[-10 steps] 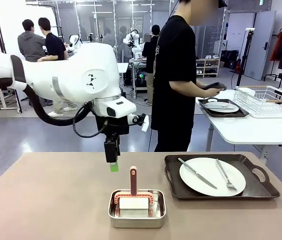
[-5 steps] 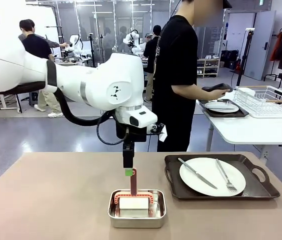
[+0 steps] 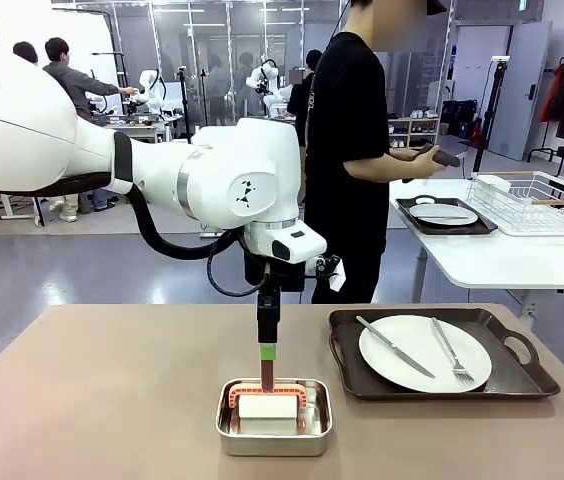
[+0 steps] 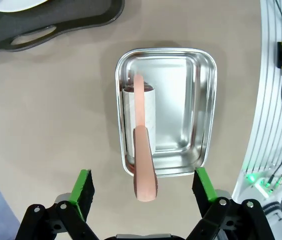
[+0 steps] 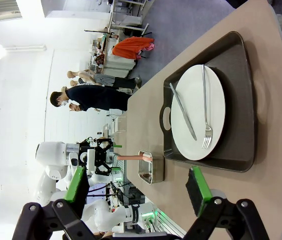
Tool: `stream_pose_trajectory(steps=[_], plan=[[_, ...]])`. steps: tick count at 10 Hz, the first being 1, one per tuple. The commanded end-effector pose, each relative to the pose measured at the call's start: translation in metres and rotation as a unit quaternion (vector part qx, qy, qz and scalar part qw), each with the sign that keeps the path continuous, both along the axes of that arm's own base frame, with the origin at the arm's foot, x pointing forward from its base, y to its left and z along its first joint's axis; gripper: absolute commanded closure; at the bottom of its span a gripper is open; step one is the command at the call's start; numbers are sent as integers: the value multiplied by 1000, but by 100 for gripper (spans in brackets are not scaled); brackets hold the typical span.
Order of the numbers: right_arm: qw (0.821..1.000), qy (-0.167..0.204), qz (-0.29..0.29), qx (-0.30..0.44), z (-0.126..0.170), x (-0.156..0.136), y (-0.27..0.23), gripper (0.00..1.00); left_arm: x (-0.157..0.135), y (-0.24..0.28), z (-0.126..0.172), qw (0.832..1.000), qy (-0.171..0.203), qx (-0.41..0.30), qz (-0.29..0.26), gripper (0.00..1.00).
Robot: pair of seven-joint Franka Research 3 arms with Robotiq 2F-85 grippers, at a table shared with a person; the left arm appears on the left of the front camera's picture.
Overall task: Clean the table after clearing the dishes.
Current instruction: When the left (or right) Handle tray is removed, use the left hand (or right hand) to clean the left (or right) side of the table with the Lint Roller.
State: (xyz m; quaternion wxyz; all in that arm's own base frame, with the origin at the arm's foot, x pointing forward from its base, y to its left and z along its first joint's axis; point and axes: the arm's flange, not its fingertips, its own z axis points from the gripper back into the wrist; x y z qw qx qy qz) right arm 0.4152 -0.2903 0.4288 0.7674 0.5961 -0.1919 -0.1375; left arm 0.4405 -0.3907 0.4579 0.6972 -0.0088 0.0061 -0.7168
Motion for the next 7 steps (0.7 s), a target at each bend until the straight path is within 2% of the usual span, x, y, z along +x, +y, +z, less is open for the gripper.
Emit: stream_pose_trajectory(steps=[1,4,7], plan=[[1000,-3,-1,0,3,-2,1,0,-9,-3,-7,1000,-10,6,10,0],[1000,-3,-1,0,3,-2,1,0,-14,2,-19,1000,-1,2,12,0],[1000,-3,-1,0,3,-2,1,0,-25,5,-32,999,-26,2,18,0]])
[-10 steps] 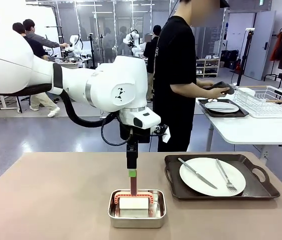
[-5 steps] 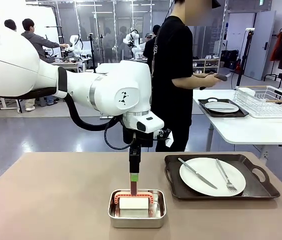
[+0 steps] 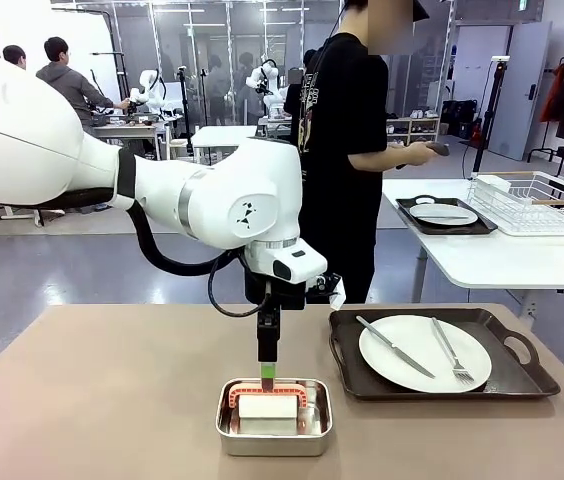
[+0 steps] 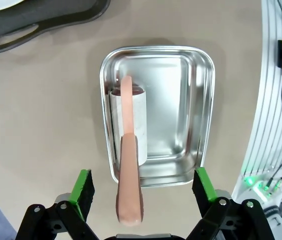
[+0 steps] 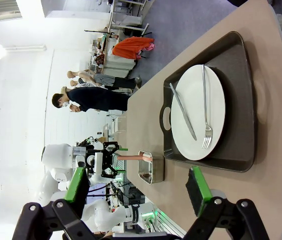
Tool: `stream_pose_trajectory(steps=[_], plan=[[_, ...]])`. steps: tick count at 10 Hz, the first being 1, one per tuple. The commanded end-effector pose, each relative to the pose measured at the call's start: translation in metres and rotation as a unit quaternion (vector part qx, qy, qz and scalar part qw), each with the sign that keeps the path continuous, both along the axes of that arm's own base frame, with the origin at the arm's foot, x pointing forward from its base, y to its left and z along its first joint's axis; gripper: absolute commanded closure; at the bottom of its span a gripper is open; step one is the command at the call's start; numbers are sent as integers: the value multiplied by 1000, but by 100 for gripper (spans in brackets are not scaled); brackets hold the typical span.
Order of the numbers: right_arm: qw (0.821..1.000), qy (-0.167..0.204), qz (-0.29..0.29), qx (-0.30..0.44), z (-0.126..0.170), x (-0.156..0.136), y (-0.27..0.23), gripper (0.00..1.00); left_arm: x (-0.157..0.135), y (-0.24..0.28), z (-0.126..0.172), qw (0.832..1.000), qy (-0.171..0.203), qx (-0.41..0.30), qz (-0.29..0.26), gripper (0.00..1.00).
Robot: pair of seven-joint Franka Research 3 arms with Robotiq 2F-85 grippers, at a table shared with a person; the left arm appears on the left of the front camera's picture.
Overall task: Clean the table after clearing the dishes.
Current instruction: When the left (or right) Handle tray is removed, use the left hand (or right hand) to clean the left (or right) side of the table with the Lint Roller.
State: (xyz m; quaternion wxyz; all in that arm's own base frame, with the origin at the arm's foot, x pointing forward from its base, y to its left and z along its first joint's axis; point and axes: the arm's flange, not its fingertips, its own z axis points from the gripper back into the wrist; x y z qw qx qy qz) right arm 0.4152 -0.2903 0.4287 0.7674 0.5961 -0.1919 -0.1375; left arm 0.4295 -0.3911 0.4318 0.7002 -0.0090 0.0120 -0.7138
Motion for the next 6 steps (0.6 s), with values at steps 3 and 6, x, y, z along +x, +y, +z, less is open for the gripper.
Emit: stream_pose_trajectory(steps=[3,6], plan=[[1000,-3,-1,0,3,-2,1,0,-17,7,-14,999,-36,1,19,0],[1000,-3,-1,0,3,-2,1,0,-17,7,-15,999,-39,2,17,10]])
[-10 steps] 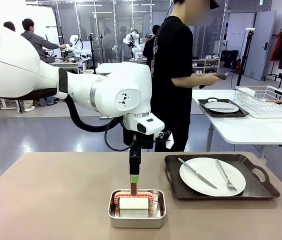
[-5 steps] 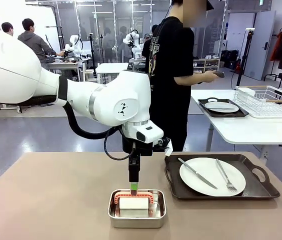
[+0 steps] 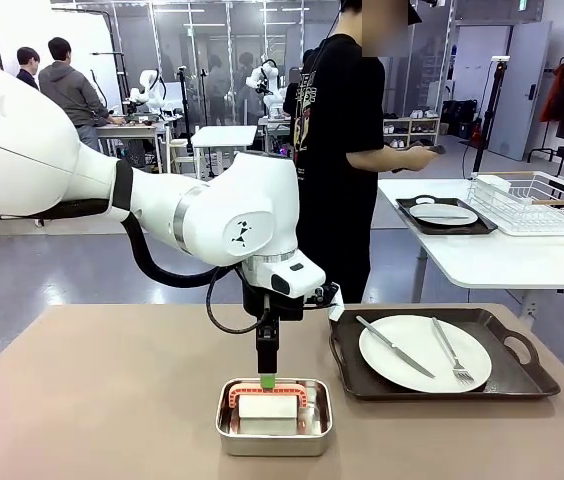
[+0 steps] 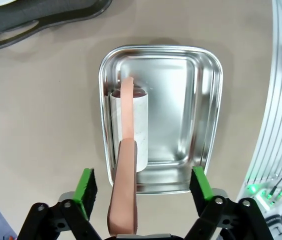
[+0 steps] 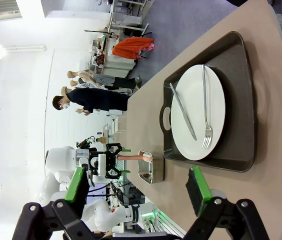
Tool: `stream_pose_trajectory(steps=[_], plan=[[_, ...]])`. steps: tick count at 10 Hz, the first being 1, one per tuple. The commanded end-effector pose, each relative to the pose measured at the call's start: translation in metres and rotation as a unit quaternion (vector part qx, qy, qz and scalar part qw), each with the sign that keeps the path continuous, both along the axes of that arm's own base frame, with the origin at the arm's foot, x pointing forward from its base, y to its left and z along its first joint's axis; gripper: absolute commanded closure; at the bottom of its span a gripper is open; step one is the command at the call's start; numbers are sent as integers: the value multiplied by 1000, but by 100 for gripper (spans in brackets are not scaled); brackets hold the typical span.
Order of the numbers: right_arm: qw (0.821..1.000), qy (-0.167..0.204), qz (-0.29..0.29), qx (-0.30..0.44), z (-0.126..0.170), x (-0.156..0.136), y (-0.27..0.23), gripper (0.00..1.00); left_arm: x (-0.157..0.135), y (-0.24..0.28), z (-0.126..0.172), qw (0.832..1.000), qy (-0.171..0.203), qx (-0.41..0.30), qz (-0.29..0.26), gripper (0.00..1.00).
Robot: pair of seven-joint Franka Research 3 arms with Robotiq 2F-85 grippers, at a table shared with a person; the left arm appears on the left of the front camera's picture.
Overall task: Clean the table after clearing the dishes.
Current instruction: When the left (or right) Handle tray is removed, use the left hand (or right hand) to clean the left (or right) side of the table with the Lint Roller.
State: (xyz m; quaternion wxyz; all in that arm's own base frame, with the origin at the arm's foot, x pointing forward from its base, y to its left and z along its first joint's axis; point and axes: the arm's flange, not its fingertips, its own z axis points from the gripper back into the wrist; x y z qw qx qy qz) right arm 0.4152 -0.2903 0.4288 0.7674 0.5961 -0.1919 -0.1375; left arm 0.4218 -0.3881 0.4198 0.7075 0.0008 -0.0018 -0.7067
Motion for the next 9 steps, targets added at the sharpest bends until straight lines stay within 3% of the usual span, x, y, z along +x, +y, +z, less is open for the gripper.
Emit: stream_pose_trajectory(steps=[1,9], plan=[[1000,-3,-1,0,3,-2,1,0,-9,3,-2,1000,-22,4,7,19],[1000,-3,-1,0,3,-2,1,0,-9,1,3,1000,-22,6,13,97]])
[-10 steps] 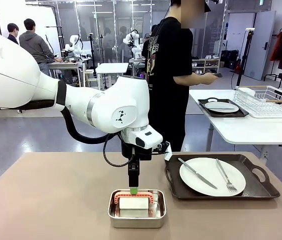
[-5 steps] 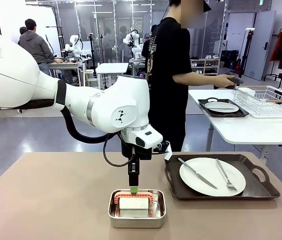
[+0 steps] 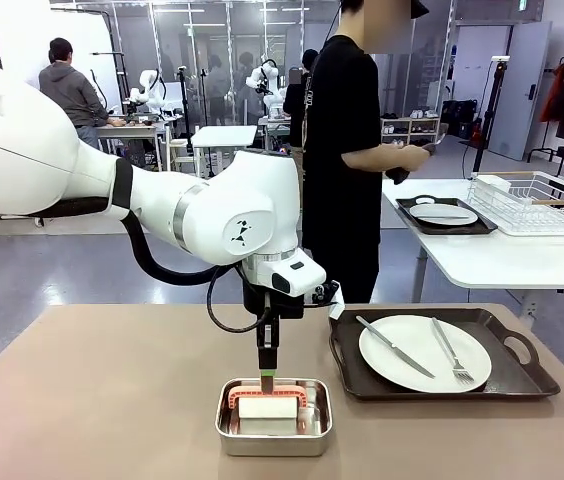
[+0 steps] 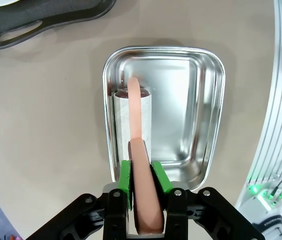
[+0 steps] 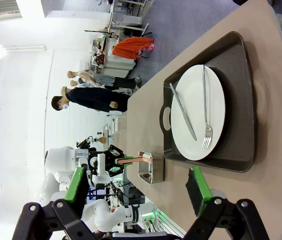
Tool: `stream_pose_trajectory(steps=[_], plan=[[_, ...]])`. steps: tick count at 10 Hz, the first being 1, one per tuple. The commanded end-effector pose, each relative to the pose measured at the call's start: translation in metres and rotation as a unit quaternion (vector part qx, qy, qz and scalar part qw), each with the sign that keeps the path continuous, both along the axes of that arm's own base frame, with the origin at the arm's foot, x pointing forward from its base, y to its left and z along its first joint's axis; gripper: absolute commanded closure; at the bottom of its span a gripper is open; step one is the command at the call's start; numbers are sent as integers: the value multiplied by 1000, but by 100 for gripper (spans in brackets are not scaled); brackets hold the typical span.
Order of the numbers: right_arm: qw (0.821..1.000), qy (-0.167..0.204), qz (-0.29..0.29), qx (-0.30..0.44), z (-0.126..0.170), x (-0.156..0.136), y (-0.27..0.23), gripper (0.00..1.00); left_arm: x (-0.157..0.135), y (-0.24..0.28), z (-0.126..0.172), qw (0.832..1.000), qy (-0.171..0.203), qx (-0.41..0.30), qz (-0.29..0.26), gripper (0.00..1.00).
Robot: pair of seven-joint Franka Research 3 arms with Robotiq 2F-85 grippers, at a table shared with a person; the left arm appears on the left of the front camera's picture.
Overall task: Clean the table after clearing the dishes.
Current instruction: When the left (or right) Handle tray is removed, use the left hand (or right hand) to clean the left (or right) side of the table with the Lint Roller.
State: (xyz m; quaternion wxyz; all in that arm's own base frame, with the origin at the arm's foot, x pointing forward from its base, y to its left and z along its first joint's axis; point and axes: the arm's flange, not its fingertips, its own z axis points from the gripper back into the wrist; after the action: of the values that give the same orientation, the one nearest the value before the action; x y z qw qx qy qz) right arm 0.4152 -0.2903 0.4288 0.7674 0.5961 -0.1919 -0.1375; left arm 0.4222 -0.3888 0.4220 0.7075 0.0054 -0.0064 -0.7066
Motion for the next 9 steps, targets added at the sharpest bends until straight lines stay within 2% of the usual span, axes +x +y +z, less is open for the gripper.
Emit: stream_pose_trajectory(steps=[1,3,4,5,6,9], plan=[[1000,-3,-1,0,3,-2,1,0,-9,2,1,1000,-16,7,12,100],[1000,-3,-1,0,3,-2,1,0,-11,3,12,1000,-19,10,15,100],[1000,-3,-1,0,3,-2,1,0,-12,4,29,1000,-16,6,18,97],[1000,-3,-1,0,3,-2,1,0,-16,5,50,1000,-7,-7,10,85],[1000,-3,-1,0,3,-2,1,0,-18,10,77,1000,8,-23,19,85],[1000,-3,-1,0,3,-2,1,0,-26,21,130,998,-4,-44,52,85]])
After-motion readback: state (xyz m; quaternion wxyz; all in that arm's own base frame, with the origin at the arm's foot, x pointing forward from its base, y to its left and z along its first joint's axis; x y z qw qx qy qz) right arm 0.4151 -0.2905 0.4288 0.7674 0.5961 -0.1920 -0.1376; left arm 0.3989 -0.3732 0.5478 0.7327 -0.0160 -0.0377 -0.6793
